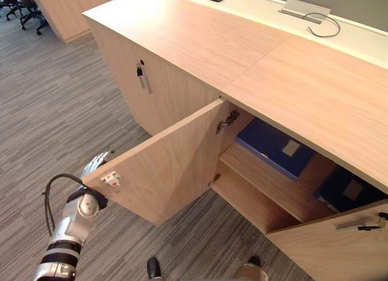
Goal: Walk over to the cabinet, pick up the folder, carry it to the office cabinet, place the folder inside the office cabinet, then close the office cabinet door
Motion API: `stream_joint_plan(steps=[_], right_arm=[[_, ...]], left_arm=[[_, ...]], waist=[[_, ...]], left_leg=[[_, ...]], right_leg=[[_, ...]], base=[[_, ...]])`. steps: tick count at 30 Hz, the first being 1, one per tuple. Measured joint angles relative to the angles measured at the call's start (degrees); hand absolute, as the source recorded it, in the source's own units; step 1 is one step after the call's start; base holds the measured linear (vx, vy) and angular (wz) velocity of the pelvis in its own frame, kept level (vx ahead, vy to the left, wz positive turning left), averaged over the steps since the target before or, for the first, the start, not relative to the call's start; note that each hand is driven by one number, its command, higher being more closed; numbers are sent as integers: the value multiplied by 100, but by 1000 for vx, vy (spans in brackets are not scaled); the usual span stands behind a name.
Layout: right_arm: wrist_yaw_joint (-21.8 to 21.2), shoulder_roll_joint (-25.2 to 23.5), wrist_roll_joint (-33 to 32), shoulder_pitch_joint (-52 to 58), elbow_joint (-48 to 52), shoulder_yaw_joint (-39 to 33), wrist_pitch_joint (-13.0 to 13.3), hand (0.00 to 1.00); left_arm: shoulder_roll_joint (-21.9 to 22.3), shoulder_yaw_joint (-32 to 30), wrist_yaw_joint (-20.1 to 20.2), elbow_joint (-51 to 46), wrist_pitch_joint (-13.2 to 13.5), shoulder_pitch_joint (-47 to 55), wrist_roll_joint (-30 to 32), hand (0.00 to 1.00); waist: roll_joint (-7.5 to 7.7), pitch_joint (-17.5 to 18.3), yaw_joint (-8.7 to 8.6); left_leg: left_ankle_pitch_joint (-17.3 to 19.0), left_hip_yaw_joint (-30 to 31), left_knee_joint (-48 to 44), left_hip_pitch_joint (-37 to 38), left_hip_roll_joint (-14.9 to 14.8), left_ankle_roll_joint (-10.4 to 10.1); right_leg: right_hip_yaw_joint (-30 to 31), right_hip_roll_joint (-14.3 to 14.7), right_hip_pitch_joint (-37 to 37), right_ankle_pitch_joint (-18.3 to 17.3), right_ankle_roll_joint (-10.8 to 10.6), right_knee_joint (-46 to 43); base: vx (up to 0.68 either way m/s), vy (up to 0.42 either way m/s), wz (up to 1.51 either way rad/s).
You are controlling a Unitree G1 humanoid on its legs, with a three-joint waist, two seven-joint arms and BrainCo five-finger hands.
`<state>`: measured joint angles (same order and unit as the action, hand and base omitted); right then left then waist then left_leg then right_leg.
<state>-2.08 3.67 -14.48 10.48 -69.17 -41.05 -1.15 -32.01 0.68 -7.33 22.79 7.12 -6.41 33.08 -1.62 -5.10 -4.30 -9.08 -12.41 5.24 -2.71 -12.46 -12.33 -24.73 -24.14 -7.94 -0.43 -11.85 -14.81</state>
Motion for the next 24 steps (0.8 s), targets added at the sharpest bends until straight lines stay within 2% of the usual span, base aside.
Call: stream_joint_plan(steps=[3, 8, 13, 17, 21, 24], right_arm=[[1, -4, 1, 9, 110, 23, 17, 0], [7, 29, 99, 15, 211, 254, 55, 0], [38, 68, 218, 18, 214, 454, 70, 0], [54, 60, 224, 6, 214, 517, 69, 0], [64, 29, 233, -15, 206, 686, 58, 0], [90, 34, 231, -27, 206, 738, 58, 0]], left_arm=[[60, 238, -14, -257, 188, 309, 21, 0], [537, 311, -15, -327, 444, 653, -11, 0], [831, 310, 8, -249, 399, 795, -41, 0], [1142, 353, 43, 79, 230, 899, -167, 0], [1387, 447, 174, 262, 137, 1080, -264, 0], [1549, 547, 259, 343, 120, 1134, -347, 0]], waist=[[2, 1, 40], [18, 101, 93], [40, 104, 80], [47, 113, 66], [156, 161, 41], [164, 165, 28]], left_leg=[[-1, 1, 1, 73, 4, 3], [2, 13, 2, 79, 3, 2], [3, 14, 3, 77, -3, 1], [1, -1, 2, 70, -34, 0], [2, -18, 0, 87, -77, -1], [2, -26, 0, 98, -89, -1]], right_leg=[[-10, 8, 104, 7, 11, 70], [-16, 27, 143, 1, 27, 151], [-18, 57, 199, 34, 39, 248], [-23, 125, 210, 105, 33, 353], [-38, 193, 252, 123, 31, 445], [-43, 207, 270, 124, 31, 460]], base=[[0, 0, 0], [0, 0, 0], [0, 0, 0], [30, -4, -3], [37, -6, -2], [0, 0, 0]])
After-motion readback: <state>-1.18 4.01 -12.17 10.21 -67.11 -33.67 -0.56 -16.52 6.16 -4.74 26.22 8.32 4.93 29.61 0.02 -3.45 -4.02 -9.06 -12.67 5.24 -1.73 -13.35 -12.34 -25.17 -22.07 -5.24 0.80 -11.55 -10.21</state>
